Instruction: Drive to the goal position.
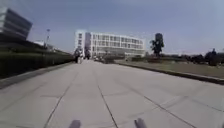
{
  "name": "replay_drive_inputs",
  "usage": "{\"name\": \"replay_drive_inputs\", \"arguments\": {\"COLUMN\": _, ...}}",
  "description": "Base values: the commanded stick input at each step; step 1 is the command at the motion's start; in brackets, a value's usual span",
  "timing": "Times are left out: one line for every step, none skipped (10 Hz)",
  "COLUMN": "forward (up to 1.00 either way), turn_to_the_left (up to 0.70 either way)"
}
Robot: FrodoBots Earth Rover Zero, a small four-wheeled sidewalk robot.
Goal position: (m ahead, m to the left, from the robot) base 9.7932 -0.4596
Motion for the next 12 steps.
{"name": "replay_drive_inputs", "arguments": {"forward": 0.70, "turn_to_the_left": 0.01}}
{"name": "replay_drive_inputs", "arguments": {"forward": 0.70, "turn_to_the_left": 0.01}}
{"name": "replay_drive_inputs", "arguments": {"forward": 0.70, "turn_to_the_left": 0.01}}
{"name": "replay_drive_inputs", "arguments": {"forward": 0.70, "turn_to_the_left": 0.01}}
{"name": "replay_drive_inputs", "arguments": {"forward": 0.70, "turn_to_the_left": 0.01}}
{"name": "replay_drive_inputs", "arguments": {"forward": 0.70, "turn_to_the_left": 0.01}}
{"name": "replay_drive_inputs", "arguments": {"forward": 0.70, "turn_to_the_left": 0.02}}
{"name": "replay_drive_inputs", "arguments": {"forward": 0.70, "turn_to_the_left": 0.07}}
{"name": "replay_drive_inputs", "arguments": {"forward": 0.70, "turn_to_the_left": 0.19}}
{"name": "replay_drive_inputs", "arguments": {"forward": 0.70, "turn_to_the_left": 0.36}}
{"name": "replay_drive_inputs", "arguments": {"forward": 0.70, "turn_to_the_left": 0.32}}
{"name": "replay_drive_inputs", "arguments": {"forward": 0.70, "turn_to_the_left": 0.05}}
